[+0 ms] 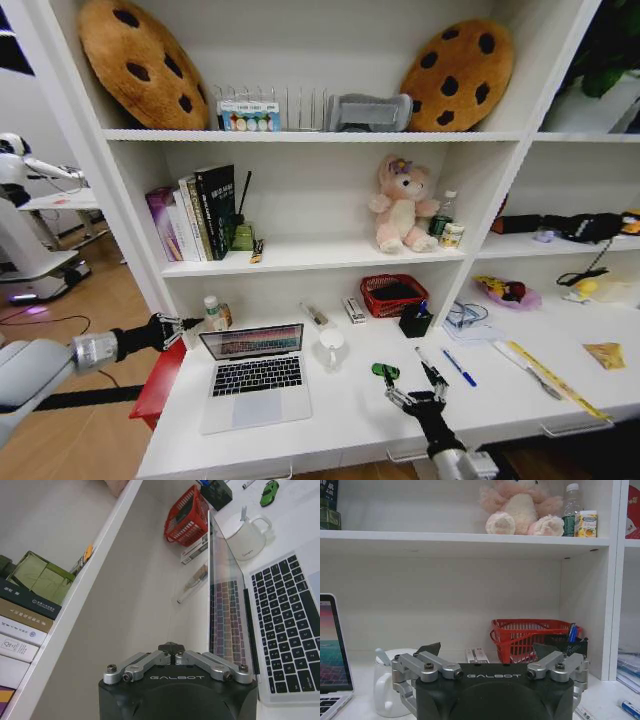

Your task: Organize the objects on the table.

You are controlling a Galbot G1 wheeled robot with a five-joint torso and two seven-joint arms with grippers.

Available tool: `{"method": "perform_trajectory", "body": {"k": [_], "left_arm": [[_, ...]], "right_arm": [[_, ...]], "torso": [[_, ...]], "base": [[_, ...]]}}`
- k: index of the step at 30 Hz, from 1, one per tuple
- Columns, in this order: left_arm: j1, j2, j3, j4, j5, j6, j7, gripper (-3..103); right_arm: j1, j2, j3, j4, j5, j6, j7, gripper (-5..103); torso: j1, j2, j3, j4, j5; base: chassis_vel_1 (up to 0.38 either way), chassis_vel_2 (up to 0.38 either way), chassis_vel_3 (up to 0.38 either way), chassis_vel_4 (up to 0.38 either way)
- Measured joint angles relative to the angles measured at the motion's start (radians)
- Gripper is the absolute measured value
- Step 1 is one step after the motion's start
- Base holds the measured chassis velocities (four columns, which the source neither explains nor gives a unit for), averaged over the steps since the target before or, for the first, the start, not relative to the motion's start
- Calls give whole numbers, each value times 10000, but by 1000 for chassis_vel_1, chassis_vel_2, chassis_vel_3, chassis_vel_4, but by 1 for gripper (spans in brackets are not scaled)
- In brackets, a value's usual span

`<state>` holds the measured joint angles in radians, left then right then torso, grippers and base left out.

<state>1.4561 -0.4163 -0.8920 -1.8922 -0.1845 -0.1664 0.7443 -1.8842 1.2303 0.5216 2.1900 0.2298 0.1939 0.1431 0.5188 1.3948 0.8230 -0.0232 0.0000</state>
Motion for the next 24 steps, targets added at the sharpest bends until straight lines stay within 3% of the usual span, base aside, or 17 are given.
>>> {"method": "perform_trajectory", "body": {"k": [8, 10, 17, 22, 24], "left_arm": [[-1593, 148, 1212, 387, 724, -27, 411, 0], [-2742, 35, 2197, 562, 1318, -43, 855, 0], [-3989, -44, 3717, 985, 1656, -279, 1368, 0], [-4028, 58, 3753, 1007, 1577, -411, 1777, 0], [-3491, 419, 3352, 845, 1144, -591, 2276, 0]], "right_arm": [[33, 62, -63, -67, -38, 4, -2, 100], [21, 128, -96, -151, -69, 64, -3, 100], [-36, 275, -83, -234, -106, 132, -5, 100], [-38, 279, -53, -273, -106, 140, -3, 100], [-12, 263, -34, -298, -87, 142, 4, 100]], "torso": [[0, 0, 0, 2, -1], [0, 2, 0, -1, 0], [1, 1, 0, -2, -1], [0, 1, 0, 0, -1], [0, 1, 0, -1, 2]], "base": [[0, 0, 0, 0], [0, 0, 0, 0], [0, 0, 0, 0], [0, 0, 0, 0], [0, 0, 0, 0]]}}
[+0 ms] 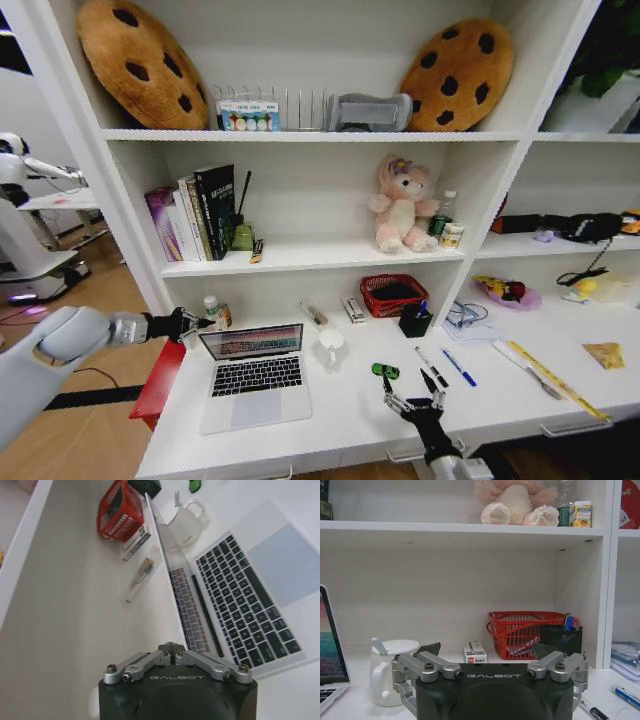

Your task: Organize the objects on the table.

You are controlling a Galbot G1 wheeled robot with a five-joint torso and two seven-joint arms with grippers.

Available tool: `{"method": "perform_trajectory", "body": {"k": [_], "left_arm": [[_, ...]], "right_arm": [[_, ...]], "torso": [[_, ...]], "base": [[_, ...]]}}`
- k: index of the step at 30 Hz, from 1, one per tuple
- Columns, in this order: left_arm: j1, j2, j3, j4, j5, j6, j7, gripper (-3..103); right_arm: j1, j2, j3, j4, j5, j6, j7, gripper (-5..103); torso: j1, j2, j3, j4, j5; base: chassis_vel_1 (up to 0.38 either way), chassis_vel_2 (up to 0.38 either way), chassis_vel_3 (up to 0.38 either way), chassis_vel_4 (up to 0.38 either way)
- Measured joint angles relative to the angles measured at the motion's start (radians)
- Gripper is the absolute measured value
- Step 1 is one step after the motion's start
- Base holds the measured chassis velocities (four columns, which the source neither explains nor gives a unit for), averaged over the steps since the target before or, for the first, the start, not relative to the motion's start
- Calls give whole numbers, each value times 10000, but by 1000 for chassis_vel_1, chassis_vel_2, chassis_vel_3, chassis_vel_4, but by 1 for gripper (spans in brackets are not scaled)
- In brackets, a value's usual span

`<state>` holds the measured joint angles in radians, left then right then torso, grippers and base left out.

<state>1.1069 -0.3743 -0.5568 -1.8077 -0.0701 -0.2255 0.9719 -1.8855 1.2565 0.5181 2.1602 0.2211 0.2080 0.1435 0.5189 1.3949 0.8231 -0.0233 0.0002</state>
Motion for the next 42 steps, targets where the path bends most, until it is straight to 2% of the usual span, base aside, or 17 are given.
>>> {"method": "perform_trajectory", "body": {"k": [9, 14, 21, 25, 27, 28, 30, 31, 32, 33, 35, 36, 37, 38, 40, 41, 42], "left_arm": [[1443, 428, -881, -806, -325, -299, 555, 0], [2120, 397, -1060, -1303, 63, -376, 879, 0], [3387, -541, -1327, -1583, 1386, -1005, 1479, 0], [3546, -965, -1359, -1627, 1483, -1098, 1038, 0], [3604, -1375, -1484, -1590, 873, -913, 35, 0], [3604, -1375, -1484, -1590, 873, -913, 35, 0], [3812, -1870, -1854, -1536, 103, -515, -594, 0], [4109, -2504, -2233, -1485, -952, -57, -1532, 0], [4109, -2504, -2233, -1485, -952, -57, -1532, 0], [4239, -2766, -2330, -1486, -1373, 144, -2092, 0], [4742, -4022, -2610, -1794, -2633, 1165, -4490, 0], [4742, -4022, -2610, -1794, -2633, 1165, -4490, 0], [4927, -4704, -2626, -2060, -3220, 1563, -5933, 4], [4927, -4704, -2626, -2060, -3220, 1563, -5933, 4], [5080, -5876, -2625, -2652, -4032, 2325, -8366, 15], [5080, -5876, -2625, -2652, -4032, 2325, -8366, 15], [5214, -6481, -2672, -3154, -4429, 2918, -9434, 20]], "right_arm": [[39, 18, -23, -43, 27, -6, 10, 100], [21, 37, -30, -44, 26, -11, 13, 100], [-43, 65, 5, -19, 11, -18, 27, 100], [-52, 79, 7, 2, -3, -30, 37, 100], [-58, 81, 33, 10, -6, -39, 45, 100], [-58, 81, 33, 10, -6, -39, 45, 100], [-55, 87, 82, 20, -5, -48, 94, 100], [-40, 101, 128, 34, 29, -79, 250, 100], [-40, 101, 128, 34, 29, -79, 250, 100], [-38, 100, 138, 35, 42, -101, 292, 100], [-13, 81, 182, 35, 126, -195, 490, 100], [-13, 81, 182, 35, 126, -195, 490, 100], [41, 49, 198, 35, 202, -245, 587, 100], [41, 49, 198, 35, 202, -245, 587, 100], [142, -26, 208, 28, 287, -301, 648, 100], [142, -26, 208, 28, 287, -301, 648, 100], [199, -79, 225, 18, 249, -418, 793, 100]], "torso": [[-1, 0, -1, 0, -1], [-1, 0, 0, -1, 0], [-1, 0, -1, 3, -4], [-1, 0, -1, 2, -2], [-1, 0, -1, -3, 0], [-1, 0, -1, -3, 0], [0, 0, -1, -3, 0], [-1, 0, -1, 1, 0], [-1, 0, -1, 1, 0], [-1, 0, -1, 1, 0], [-1, 0, -1, 1, -3], [-1, 0, -1, 1, -3], [-1, 0, -1, 4, -2], [-1, 0, -1, 4, -2], [-1, 0, -1, 2, 0], [-1, 0, -1, 2, 0], [-1, 0, -1, 1, -3]], "base": [[0, 0, 0, 0], [0, 0, 0, 0], [0, 0, 0, 0], [0, 0, 0, 0], [0, 0, 0, 0], [0, 0, 0, 0], [0, 0, 0, 0], [0, 0, 0, 0], [0, 0, 0, 0], [0, 0, 0, 0], [0, 0, 0, 0], [0, 0, 0, 0], [0, 0, 0, 0], [0, 0, 0, 0], [0, 0, 0, 0], [0, 0, 0, 0], [0, 0, 0, 0]]}}
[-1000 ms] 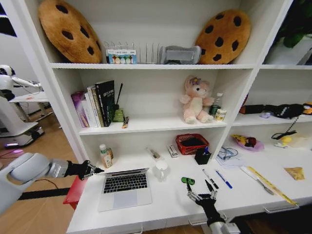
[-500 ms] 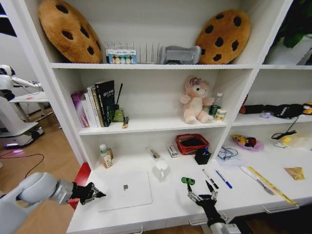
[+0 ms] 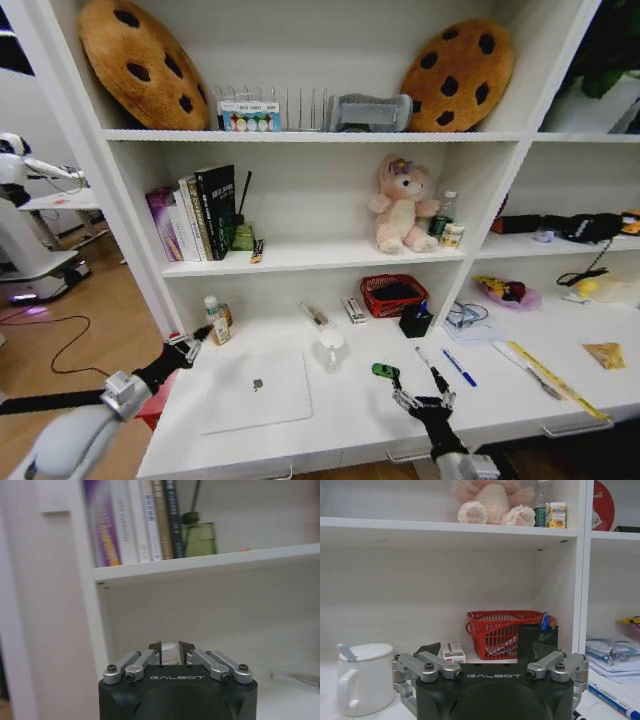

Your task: Organize the objects on the table.

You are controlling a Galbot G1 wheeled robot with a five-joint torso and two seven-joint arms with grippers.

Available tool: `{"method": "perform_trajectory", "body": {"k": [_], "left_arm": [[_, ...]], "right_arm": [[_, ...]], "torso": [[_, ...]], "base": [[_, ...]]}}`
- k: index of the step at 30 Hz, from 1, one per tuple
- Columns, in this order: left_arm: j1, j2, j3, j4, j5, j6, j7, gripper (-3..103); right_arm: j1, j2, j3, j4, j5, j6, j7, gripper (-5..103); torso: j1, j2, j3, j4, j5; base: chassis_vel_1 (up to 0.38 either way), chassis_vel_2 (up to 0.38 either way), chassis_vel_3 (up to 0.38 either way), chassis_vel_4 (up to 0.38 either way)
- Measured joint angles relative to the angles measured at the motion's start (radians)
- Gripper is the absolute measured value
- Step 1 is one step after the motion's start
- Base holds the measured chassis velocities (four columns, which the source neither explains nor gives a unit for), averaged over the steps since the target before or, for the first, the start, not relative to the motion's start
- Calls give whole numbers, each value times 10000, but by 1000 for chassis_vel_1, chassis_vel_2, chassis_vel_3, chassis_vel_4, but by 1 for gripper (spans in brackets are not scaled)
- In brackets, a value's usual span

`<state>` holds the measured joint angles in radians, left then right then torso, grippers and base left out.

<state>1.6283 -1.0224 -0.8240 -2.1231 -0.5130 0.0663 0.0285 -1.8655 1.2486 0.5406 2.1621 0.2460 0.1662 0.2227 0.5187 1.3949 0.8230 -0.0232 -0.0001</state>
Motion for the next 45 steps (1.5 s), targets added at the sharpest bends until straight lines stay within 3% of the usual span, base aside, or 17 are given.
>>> {"method": "perform_trajectory", "body": {"k": [1, 2, 3, 7, 9, 10, 15, 16, 19, 22, 40, 45], "left_arm": [[122, -304, -88, -354, -233, 404, -494, 26], [122, -304, -88, -354, -233, 404, -494, 26], [343, -762, -243, -826, -536, 896, -1044, 31], [728, -1368, -449, -1272, -449, 1147, -1596, 42], [1446, -2039, -597, -1681, 5, 1171, -1842, 53], [1446, -2039, -597, -1681, 5, 1171, -1842, 53], [2354, -2683, -599, -2519, 244, 1077, -1883, 74], [2354, -2683, -599, -2519, 244, 1077, -1883, 74], [2617, -3015, -587, -3030, 389, 1073, -1836, 90], [2707, -3323, -614, -3156, 623, 1072, -1714, 98], [2782, -3790, -633, -3318, 1265, 1188, -1407, 100], [2773, -3777, -632, -3314, 1265, 1189, -1399, 100]], "right_arm": [[19, -31, 10, -27, -18, -52, 81, 100], [19, -31, 10, -27, -18, -52, 81, 100], [32, -74, 35, -67, -48, -96, 186, 100], [26, -115, 82, -73, -72, -111, 298, 100], [17, -130, 135, -4, -71, -91, 331, 100], [17, -130, 135, -4, -71, -91, 331, 100], [-61, -132, 135, 147, -121, 25, 174, 100], [-61, -132, 135, 147, -121, 25, 174, 100], [-122, -129, 99, 232, -169, 160, -147, 100], [-157, -123, 92, 284, -199, 229, -265, 100], [-457, -223, 459, 435, -18, 464, -534, 100], [-1033, -649, 1314, 219, 851, 778, -1131, 100]], "torso": [[1, -1, 0, -4, 4], [1, -1, 0, -4, 4], [0, -2, 0, -2, 6], [0, -1, 0, -3, 5], [0, -1, 0, 2, 1], [0, -1, 0, 2, 1], [0, -1, -1, 0, 3], [0, -1, -1, 0, 3], [0, -1, 0, -2, 3], [1, -1, 1, -2, 2], [1, -1, 1, 0, 2], [1, 0, 1, -2, -2]], "base": [[0, 0, 0, 0], [0, 0, 0, 0], [0, 0, 0, 0], [0, 0, 0, 0], [0, 0, 0, 0], [0, 0, 0, 0], [0, 0, 0, 0], [0, 0, 0, 0], [0, 0, 0, 0], [0, 0, 0, 0], [0, 0, 0, 0], [0, 0, 0, 0]]}}
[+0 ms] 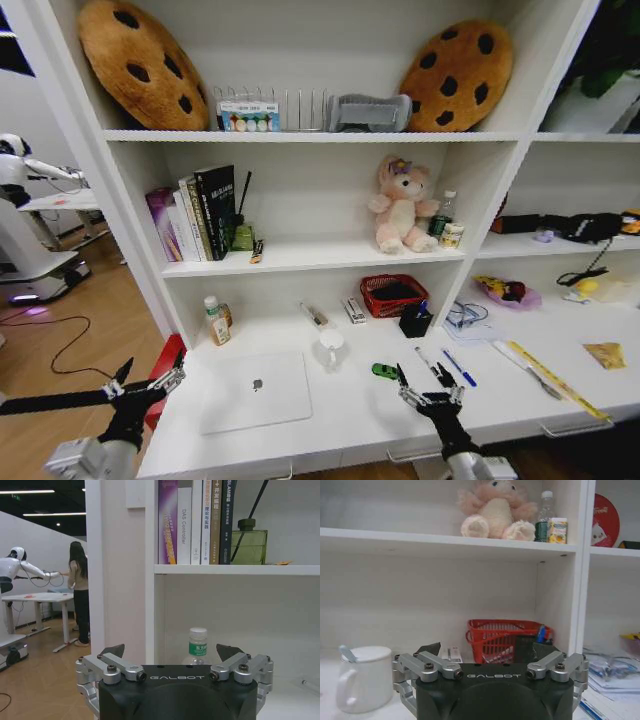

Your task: Organize the objects on the table.

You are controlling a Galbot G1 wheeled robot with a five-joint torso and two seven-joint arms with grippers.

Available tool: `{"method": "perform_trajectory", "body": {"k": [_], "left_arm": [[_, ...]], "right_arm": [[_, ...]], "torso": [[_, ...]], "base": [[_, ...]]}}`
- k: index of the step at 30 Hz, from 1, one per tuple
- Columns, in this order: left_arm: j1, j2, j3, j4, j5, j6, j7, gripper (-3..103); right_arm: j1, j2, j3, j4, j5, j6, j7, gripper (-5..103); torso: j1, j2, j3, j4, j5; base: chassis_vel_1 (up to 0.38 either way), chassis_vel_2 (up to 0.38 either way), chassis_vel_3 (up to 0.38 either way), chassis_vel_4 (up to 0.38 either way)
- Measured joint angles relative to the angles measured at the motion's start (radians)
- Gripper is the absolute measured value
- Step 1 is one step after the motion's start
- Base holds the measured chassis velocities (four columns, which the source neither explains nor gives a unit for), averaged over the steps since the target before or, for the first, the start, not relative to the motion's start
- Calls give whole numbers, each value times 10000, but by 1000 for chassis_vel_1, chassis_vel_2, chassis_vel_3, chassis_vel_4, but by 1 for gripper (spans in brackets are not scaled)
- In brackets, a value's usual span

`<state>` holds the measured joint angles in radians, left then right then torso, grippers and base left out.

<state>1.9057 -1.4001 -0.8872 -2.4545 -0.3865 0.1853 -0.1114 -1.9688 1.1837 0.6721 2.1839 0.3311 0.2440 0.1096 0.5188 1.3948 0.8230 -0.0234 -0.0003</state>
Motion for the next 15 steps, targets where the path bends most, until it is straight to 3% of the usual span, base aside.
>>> {"method": "perform_trajectory", "body": {"k": [5, 8, 12, 15], "left_arm": [[-5, 9, 2, 6, 0, 0, 5, 100], [-7, 16, 5, 12, -1, 0, 9, 100], [-9, 18, 6, 13, -1, 0, 9, 100], [-9, 22, 9, 17, -4, -1, 12, 100]], "right_arm": [[-80, -613, 594, -827, 436, 358, -459, 100], [76, -1118, 860, -1266, 681, 609, -1832, 100], [98, -1148, 944, -1275, 759, 719, -2225, 100], [223, -878, 861, -1343, 769, 1250, -2634, 100]], "torso": [[0, 0, 0, 0, 4], [1, 0, 0, 3, 5], [1, -1, 0, 3, 2], [0, 0, 0, 2, 3]], "base": [[0, 0, 0, 0], [0, 0, 0, 0], [0, 0, 0, 0], [0, 0, 0, 0]]}}
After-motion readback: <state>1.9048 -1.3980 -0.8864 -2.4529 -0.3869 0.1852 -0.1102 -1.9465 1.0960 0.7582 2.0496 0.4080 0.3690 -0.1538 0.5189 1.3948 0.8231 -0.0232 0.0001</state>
